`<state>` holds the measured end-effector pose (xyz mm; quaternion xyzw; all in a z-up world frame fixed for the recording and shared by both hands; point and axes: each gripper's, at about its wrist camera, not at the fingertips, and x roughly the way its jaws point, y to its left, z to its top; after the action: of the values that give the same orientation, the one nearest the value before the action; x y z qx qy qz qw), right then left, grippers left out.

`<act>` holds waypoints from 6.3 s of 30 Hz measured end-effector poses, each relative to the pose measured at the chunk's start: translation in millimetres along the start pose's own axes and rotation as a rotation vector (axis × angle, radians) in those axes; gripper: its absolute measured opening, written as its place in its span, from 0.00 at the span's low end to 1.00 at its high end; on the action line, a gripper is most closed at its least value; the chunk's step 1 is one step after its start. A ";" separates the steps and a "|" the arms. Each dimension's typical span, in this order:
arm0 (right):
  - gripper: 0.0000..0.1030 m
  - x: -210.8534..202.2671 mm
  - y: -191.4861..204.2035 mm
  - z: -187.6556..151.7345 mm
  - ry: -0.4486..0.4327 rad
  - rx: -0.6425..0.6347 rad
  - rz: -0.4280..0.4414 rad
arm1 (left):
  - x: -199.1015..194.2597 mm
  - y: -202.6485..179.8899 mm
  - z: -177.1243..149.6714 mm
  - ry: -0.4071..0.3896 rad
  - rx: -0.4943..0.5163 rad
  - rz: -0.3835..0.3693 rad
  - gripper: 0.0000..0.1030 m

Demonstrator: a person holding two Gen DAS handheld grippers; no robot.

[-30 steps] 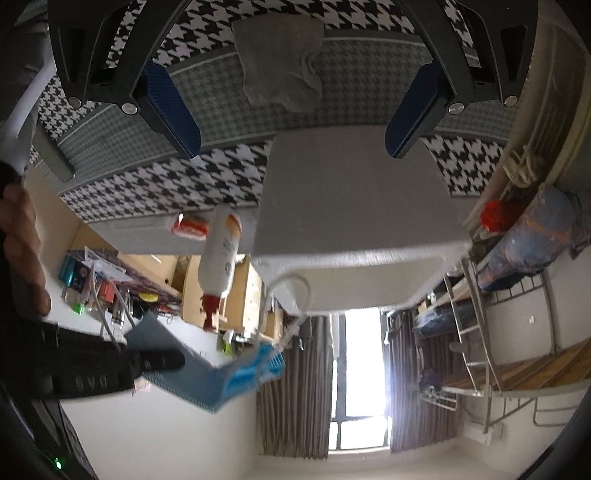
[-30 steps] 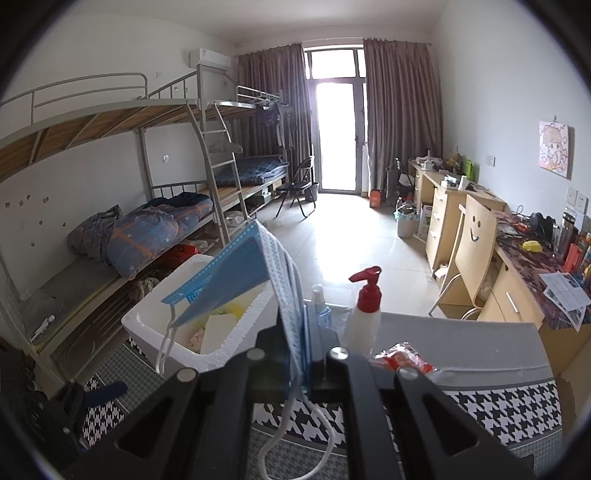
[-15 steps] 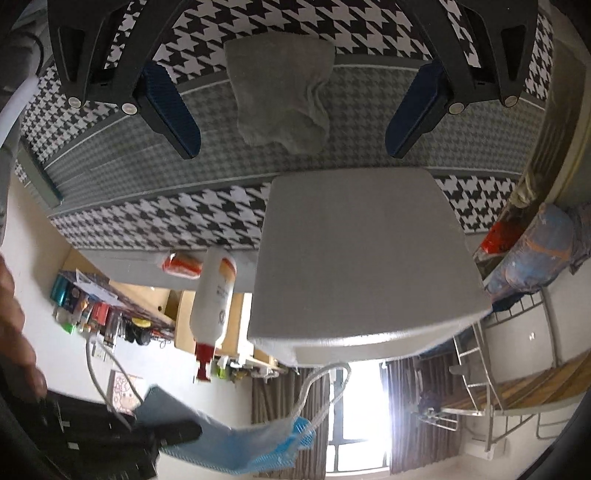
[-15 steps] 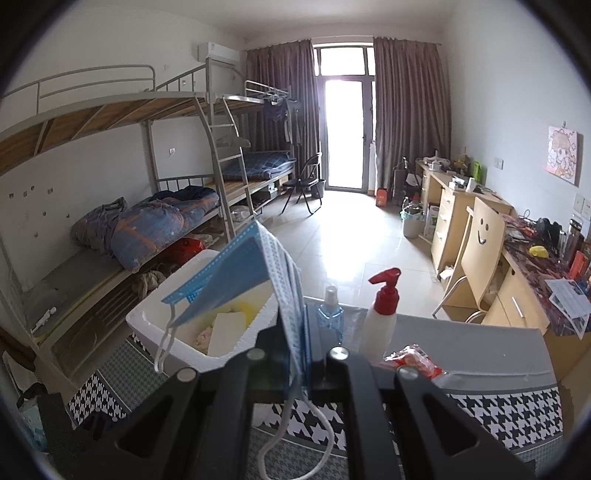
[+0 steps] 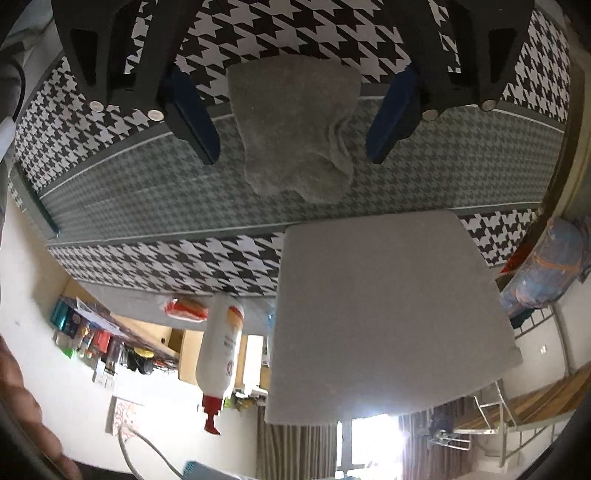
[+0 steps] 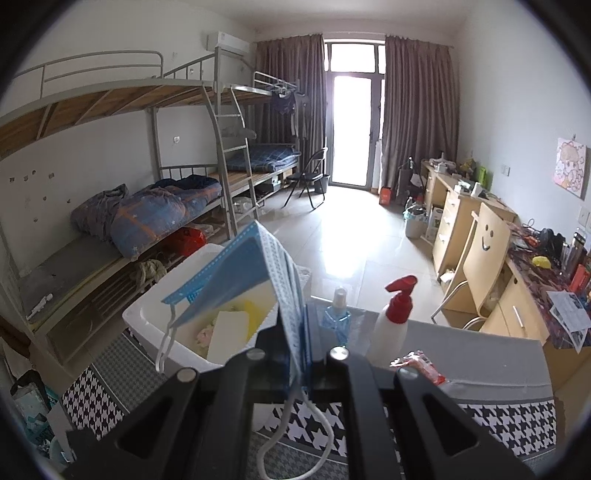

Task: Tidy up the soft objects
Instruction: 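Lower the left tool to the grey cloth on the table, then close the left tool on the grey cloth and lift it, then lower the blue mask into the foam box and open the right tool, then carry the grey cloth with the left tool and drop it into the foam box, then withdraw both tools from the foam box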

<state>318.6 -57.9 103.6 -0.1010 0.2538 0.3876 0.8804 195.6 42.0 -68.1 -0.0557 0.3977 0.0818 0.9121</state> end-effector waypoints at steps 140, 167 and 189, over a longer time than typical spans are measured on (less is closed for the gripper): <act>0.86 -52.0 -1.1 -54.6 -0.059 0.030 0.057 | -84.1 64.2 118.3 -0.385 -0.021 0.030 0.15; 0.86 -67.0 -27.1 -85.5 -0.060 0.117 -0.004 | -73.3 61.9 127.9 -0.390 -0.033 0.080 0.94; 0.86 -102.9 -19.5 -92.9 -0.121 0.114 -0.052 | -133.8 39.0 82.6 -0.489 -0.014 0.095 0.99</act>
<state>240.0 -170.9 78.2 -0.0337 0.2189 0.3549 0.9083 157.6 80.0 84.7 -0.0220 0.1666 0.1384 0.9760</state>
